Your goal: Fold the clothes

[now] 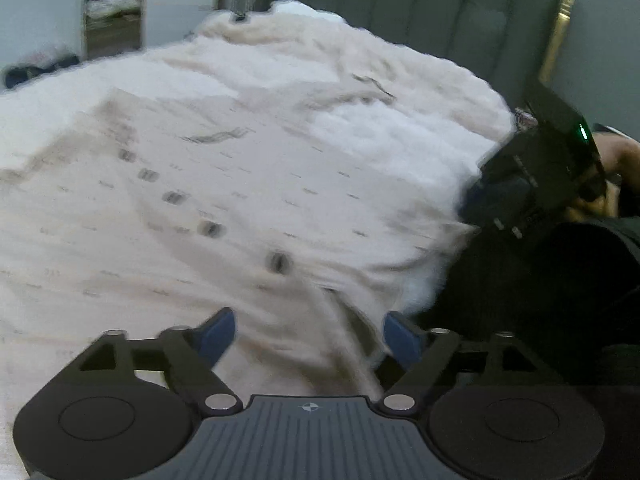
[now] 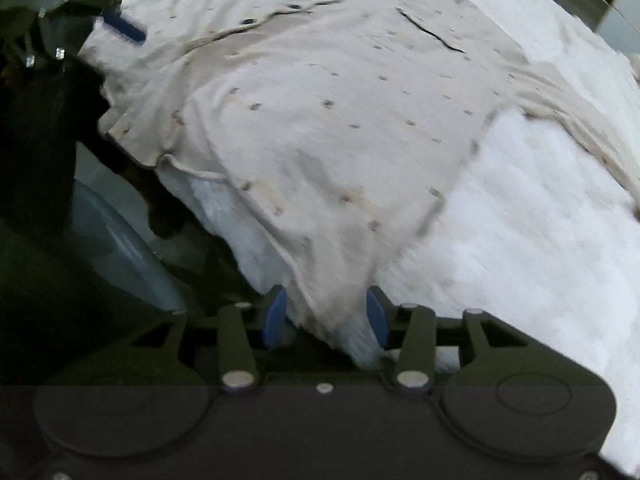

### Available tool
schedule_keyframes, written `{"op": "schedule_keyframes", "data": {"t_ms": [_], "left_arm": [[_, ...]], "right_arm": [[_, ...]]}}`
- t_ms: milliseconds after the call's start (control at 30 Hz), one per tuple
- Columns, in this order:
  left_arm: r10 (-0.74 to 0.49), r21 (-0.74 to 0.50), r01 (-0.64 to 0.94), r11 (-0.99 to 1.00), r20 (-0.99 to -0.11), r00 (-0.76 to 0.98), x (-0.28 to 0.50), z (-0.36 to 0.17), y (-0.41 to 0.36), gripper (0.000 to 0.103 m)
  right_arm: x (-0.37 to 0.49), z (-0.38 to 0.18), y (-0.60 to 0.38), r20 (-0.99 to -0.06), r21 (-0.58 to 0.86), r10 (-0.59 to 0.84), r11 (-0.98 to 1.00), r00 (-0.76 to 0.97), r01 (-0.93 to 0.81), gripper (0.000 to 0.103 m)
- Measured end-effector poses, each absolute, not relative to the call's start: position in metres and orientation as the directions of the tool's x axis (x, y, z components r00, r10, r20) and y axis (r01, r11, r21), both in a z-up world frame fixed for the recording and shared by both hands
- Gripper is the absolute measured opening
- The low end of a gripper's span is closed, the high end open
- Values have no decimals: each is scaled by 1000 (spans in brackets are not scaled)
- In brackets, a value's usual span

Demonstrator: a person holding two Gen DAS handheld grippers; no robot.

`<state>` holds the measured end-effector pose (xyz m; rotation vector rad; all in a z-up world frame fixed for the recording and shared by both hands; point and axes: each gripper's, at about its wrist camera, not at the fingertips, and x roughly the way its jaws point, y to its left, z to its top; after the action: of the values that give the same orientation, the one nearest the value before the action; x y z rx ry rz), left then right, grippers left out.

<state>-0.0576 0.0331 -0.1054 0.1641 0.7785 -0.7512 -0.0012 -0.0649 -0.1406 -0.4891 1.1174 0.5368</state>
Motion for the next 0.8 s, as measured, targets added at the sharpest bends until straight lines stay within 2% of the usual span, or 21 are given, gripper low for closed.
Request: {"op": "schedule_keyframes", "data": {"t_ms": [33, 67, 233, 300, 333, 367, 433, 500, 567, 633, 667, 733, 800], "left_arm": [[-534, -129, 658, 742, -707, 463, -54, -104, 45, 82], [-501, -94, 670, 737, -741, 448, -51, -105, 52, 82], [-317, 171, 759, 628, -834, 451, -69, -108, 63, 82], [-300, 163, 736, 657, -839, 454, -66, -108, 79, 82], [-315, 115, 703, 702, -835, 451, -61, -106, 93, 82], [-350, 25, 645, 764, -824, 445, -54, -104, 112, 83], [-394, -93, 563, 821, -807, 440, -47, -103, 135, 86], [-439, -253, 417, 873, -780, 446, -40, -104, 167, 87], [-465, -380, 268, 885, -756, 461, -36, -112, 198, 89], [-441, -424, 145, 894, -776, 450, -29, -128, 220, 89], [-437, -434, 113, 894, -786, 438, -26, -135, 225, 89], [-462, -455, 123, 882, -782, 419, -22, -144, 224, 91], [-456, -427, 161, 890, -806, 377, -16, -149, 212, 90]], "right_arm": [[1, -144, -62, -936, -103, 140, 767, 322, -633, 13], [0, -151, -58, -947, -125, 105, 751, 304, -648, 1], [-2, -129, -81, -933, -210, 25, 773, 359, -599, 0], [-7, -116, -94, -927, -243, -9, 776, 375, -582, 2], [-8, -115, -95, -929, -235, -1, 774, 371, -587, 10], [-10, -112, -98, -934, -211, 24, 770, 358, -602, 22], [-12, -106, -102, -931, -175, 71, 772, 357, -611, 41], [-7, -94, -112, -908, -144, 113, 819, 402, -556, 42], [4, -90, -122, -884, -87, 157, 871, 441, -483, 49], [14, -89, -130, -866, -18, 199, 905, 459, -426, 51], [23, -95, -139, -861, 68, 245, 924, 447, -376, 51], [37, -113, -150, -857, 221, 335, 925, 391, -308, 50], [49, -136, -153, -856, 343, 410, 906, 316, -247, 42]]}}
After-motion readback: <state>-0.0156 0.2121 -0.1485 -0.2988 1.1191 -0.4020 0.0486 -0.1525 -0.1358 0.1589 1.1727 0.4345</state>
